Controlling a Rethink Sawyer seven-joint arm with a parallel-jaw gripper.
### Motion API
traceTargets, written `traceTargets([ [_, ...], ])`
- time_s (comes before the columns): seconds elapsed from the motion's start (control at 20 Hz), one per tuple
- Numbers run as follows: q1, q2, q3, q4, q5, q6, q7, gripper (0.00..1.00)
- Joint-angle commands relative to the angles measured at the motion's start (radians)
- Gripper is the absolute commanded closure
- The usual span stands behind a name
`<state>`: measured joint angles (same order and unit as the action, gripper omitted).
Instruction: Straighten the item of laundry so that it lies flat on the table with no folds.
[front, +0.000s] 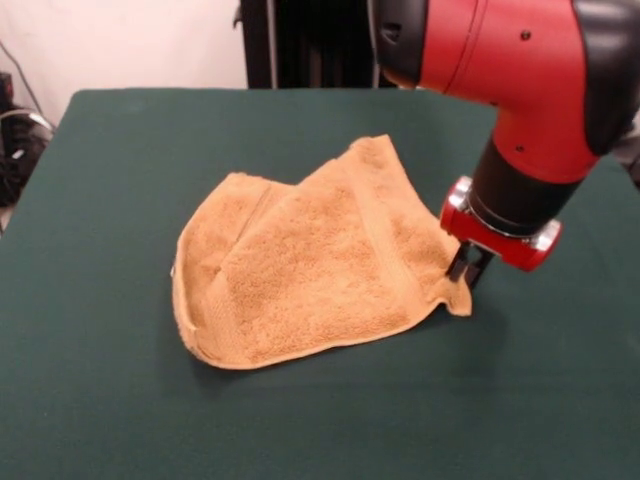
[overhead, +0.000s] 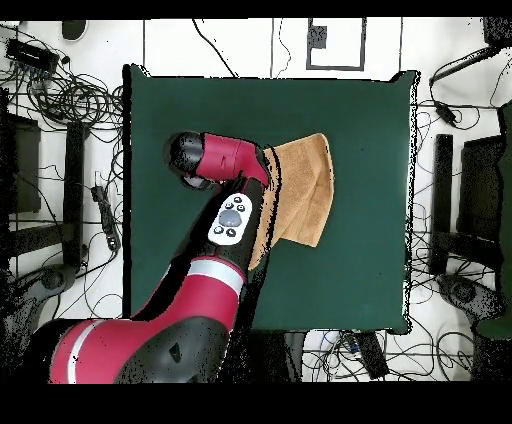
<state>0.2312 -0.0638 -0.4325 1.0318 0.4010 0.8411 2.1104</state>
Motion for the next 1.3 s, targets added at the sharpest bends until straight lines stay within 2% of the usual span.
traceTargets([
  [0.05,0.057,-0.008,0.067,-0.044,0.080,0.158,0.383,1.00],
  [0.55,0.071,0.035,0.047,-0.166,0.099,0.265,0.546,1.00],
  [0.85,0.076,-0.020,0.059,-0.138,0.095,0.316,0.568,1.00],
  [1.3,0.081,-0.020,0.069,-0.153,0.087,0.329,0.600,1.00],
])
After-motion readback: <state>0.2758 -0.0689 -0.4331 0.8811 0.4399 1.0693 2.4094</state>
